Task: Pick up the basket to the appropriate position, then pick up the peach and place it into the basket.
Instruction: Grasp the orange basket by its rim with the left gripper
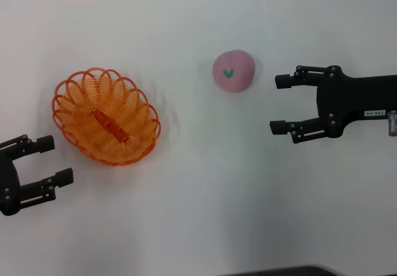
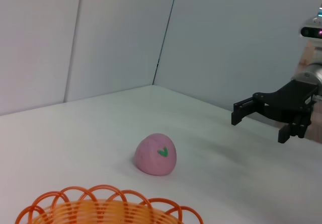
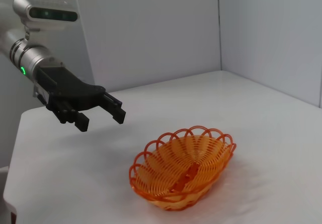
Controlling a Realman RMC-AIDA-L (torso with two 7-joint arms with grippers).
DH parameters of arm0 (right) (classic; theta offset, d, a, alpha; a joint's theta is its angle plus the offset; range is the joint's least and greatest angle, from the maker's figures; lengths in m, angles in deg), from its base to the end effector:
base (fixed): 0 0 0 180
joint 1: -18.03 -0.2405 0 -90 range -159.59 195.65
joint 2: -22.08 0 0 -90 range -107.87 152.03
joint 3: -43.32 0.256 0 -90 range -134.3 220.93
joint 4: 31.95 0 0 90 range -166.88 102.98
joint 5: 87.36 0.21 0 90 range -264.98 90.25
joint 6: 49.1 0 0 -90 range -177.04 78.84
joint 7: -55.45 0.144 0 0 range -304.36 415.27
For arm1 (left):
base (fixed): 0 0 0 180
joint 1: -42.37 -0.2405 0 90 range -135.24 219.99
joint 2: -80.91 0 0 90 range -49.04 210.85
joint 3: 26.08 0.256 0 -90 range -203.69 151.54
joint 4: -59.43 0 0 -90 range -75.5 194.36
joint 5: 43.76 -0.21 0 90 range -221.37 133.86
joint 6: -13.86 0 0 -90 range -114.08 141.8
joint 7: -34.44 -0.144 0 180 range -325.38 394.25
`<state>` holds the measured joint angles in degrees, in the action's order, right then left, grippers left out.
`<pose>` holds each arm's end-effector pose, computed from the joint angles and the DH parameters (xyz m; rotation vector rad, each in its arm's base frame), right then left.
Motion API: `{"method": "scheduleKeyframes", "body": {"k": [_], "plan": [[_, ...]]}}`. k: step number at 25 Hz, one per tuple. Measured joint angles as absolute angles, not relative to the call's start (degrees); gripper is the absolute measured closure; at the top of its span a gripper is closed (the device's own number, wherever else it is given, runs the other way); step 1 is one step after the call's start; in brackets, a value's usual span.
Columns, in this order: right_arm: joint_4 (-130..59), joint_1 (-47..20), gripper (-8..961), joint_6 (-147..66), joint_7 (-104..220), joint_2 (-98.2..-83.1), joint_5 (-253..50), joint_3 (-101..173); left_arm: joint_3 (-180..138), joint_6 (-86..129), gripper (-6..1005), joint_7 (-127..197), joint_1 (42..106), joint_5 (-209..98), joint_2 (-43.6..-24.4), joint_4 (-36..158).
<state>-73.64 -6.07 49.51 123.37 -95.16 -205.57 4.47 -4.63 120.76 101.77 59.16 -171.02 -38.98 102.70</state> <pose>0.2907 0.2887 0.0204 -2.8287 0.3773 0.6153 -0.3314 0.2274 0.0326 -2.6795 -0.6517 -0.7116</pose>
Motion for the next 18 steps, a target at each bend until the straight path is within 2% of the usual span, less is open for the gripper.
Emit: {"method": "scheduleKeyframes", "body": {"k": [18], "plan": [[-73.61, -6.3, 8, 49.51, 123.48, -95.17, -205.57, 4.51, -4.63, 120.82, 238, 101.76, 59.42, -171.02, -38.97, 102.76]]}}
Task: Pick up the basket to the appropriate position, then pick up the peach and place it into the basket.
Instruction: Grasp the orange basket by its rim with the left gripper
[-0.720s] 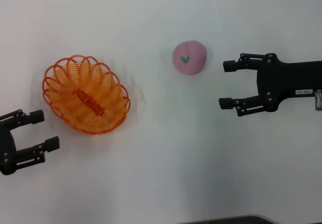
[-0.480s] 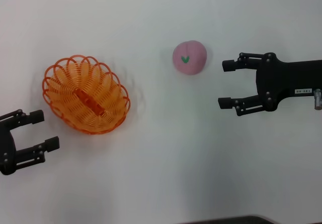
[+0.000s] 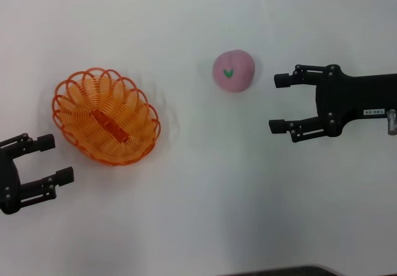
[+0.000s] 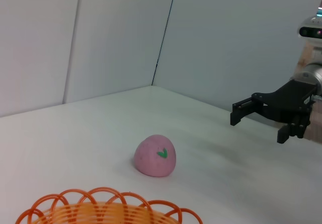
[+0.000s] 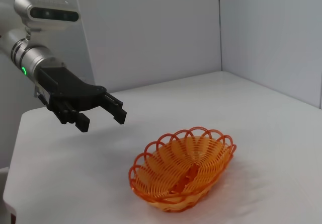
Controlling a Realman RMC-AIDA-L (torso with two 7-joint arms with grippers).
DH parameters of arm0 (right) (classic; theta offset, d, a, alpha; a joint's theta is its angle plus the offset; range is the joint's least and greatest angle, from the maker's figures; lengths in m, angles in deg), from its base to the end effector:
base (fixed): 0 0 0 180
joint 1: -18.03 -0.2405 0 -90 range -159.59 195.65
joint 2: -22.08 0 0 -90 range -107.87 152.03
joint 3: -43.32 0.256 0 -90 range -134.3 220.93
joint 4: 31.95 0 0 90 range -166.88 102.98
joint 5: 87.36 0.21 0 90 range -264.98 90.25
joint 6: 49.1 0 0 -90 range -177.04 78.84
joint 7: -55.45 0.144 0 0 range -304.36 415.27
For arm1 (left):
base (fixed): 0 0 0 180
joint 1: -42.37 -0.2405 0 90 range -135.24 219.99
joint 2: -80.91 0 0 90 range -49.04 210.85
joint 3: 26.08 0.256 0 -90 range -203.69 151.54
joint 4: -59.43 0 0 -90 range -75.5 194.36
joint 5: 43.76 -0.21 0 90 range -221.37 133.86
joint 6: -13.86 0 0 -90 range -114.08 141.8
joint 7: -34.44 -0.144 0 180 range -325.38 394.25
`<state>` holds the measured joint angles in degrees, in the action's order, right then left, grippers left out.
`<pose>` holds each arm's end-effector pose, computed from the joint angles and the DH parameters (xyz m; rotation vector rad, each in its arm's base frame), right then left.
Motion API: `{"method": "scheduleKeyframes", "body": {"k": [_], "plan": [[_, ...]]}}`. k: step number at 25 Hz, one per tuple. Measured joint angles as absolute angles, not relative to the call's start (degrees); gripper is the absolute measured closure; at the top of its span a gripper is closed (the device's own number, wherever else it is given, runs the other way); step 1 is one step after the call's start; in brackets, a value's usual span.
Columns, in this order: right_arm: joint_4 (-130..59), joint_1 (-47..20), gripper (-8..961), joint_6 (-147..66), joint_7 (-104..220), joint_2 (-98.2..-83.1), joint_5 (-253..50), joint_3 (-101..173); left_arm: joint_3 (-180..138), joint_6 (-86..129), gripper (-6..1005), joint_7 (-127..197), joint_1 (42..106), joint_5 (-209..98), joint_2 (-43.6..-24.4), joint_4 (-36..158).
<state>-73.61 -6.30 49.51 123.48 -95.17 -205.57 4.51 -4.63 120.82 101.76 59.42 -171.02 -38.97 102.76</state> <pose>0.2896 0.2898 0.0204 -2.8296 0.3754 0.6174 -0.3303 0.2289 0.0329 -2.6823 -0.6444 -0.7125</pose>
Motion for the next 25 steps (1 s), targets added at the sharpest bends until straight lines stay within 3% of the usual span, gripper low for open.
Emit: {"method": "scheduleKeyframes", "body": {"k": [14, 25], "plan": [[-73.61, -6.58, 8, 48.89, 123.57, -95.07, -205.57, 4.65, -7.77, 127.01, 239, 109.22, 60.32, -162.54, -38.67, 109.01], [-73.67, -6.94, 9, 49.31, 123.57, -95.14, -205.26, 4.53, -3.03, 122.43, 240, 137.58, 68.46, -164.26, -37.75, 128.21]]}}
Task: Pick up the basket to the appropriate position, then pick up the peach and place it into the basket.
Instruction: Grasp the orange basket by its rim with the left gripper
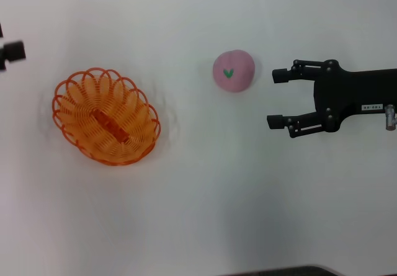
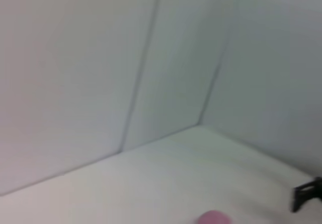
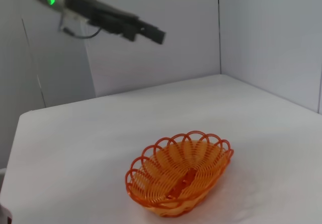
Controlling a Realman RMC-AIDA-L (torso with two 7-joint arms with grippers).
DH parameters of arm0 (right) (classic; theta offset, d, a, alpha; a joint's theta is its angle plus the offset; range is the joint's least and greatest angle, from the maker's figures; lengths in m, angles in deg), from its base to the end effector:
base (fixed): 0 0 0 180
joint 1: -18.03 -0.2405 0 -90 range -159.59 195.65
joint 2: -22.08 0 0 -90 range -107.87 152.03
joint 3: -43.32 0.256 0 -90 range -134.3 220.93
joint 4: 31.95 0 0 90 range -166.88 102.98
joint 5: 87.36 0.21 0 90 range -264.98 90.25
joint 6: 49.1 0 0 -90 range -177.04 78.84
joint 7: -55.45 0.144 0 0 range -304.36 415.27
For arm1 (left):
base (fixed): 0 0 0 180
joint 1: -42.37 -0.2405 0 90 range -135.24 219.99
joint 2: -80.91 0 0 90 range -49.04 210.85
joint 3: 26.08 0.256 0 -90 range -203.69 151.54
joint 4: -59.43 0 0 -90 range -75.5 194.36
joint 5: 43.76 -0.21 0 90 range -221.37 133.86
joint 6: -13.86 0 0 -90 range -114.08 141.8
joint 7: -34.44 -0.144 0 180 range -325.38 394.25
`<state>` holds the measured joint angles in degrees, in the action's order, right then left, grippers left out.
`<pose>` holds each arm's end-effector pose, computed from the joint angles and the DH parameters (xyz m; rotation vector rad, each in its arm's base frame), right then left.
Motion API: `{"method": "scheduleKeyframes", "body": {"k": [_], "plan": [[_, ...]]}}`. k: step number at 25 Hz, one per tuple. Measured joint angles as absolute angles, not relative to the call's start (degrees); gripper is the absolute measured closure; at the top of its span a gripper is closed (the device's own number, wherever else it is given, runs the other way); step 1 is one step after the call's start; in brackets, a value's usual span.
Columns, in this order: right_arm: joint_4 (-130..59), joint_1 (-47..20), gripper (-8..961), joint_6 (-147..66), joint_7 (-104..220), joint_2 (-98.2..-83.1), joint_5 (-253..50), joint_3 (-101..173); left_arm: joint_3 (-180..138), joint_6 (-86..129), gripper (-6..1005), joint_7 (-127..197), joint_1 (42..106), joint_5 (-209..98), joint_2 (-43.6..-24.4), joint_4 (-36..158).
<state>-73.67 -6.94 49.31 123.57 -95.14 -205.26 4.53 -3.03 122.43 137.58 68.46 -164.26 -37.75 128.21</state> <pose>0.2862 0.2940 0.0211 -2.8264 0.3601 0.6218 -0.2607 0.3039 0.1211 -2.5602 -0.7878 -0.6450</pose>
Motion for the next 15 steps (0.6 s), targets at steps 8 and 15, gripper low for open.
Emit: {"method": "scheduleKeyframes", "body": {"k": [8, 15], "plan": [[-74.05, -7.61, 9, 49.48, 124.65, -95.37, -205.22, 4.42, 12.43, 113.58, 240, 159.68, 73.45, -177.18, -37.45, 141.31], [-74.25, -8.09, 9, 49.52, 125.06, -95.66, -205.33, 4.28, 22.39, 107.16, 241, 168.41, 77.93, -190.43, -39.02, 139.99]]}}
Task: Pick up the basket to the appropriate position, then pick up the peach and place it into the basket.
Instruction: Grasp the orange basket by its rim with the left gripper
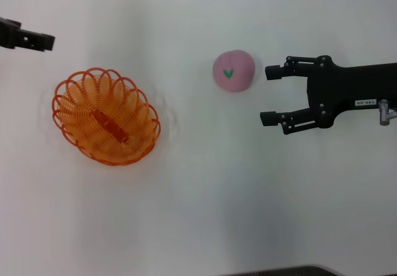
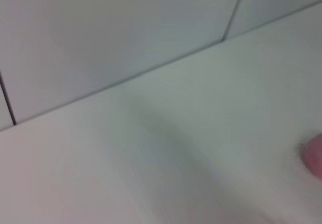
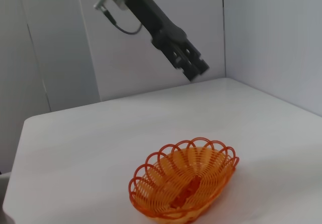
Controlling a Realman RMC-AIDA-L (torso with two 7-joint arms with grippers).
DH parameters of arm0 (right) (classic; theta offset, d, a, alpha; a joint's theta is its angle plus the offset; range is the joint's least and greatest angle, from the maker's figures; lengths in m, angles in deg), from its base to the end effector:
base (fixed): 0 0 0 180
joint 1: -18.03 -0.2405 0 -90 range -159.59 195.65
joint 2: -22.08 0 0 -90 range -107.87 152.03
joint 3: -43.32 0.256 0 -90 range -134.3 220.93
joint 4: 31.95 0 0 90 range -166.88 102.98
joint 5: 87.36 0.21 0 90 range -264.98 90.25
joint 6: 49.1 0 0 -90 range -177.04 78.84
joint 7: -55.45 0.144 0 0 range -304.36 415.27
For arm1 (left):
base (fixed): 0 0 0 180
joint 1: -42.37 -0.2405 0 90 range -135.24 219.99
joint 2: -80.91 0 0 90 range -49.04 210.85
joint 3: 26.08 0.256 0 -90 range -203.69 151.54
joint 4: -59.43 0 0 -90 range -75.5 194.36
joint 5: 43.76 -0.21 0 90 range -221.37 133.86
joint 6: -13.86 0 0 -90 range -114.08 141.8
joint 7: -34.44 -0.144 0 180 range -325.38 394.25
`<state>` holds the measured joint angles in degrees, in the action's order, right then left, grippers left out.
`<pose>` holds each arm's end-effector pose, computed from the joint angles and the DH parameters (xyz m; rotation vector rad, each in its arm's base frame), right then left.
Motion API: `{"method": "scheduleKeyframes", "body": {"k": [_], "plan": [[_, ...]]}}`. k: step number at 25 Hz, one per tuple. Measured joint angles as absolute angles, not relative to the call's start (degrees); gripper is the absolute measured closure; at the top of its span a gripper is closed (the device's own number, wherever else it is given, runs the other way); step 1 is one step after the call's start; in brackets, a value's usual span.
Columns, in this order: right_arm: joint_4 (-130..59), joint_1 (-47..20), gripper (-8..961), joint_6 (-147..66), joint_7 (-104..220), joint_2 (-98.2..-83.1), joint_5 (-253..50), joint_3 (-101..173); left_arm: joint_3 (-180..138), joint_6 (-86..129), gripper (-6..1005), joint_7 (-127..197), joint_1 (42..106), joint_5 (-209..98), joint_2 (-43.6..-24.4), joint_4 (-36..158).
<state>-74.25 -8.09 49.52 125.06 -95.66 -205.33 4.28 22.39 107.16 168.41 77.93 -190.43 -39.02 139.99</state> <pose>0.2775 0.2991 0.0187 -2.8408 0.3590 0.6351 -0.2031 0.3745 0.0889 -2.4332 -1.0073 0.0634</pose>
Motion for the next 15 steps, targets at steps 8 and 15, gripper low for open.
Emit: {"method": "scheduleKeyframes", "body": {"k": [8, 15], "plan": [[-74.18, -8.43, 9, 49.59, 125.06, -95.87, -205.48, 4.21, 30.35, 99.5, 242, 169.86, 83.46, -203.59, -41.77, 131.4], [-73.92, -8.77, 9, 49.58, 125.06, -95.95, -205.49, 4.19, 35.74, 93.06, 242, 171.24, 84.77, -207.38, -42.61, 123.18]]}}
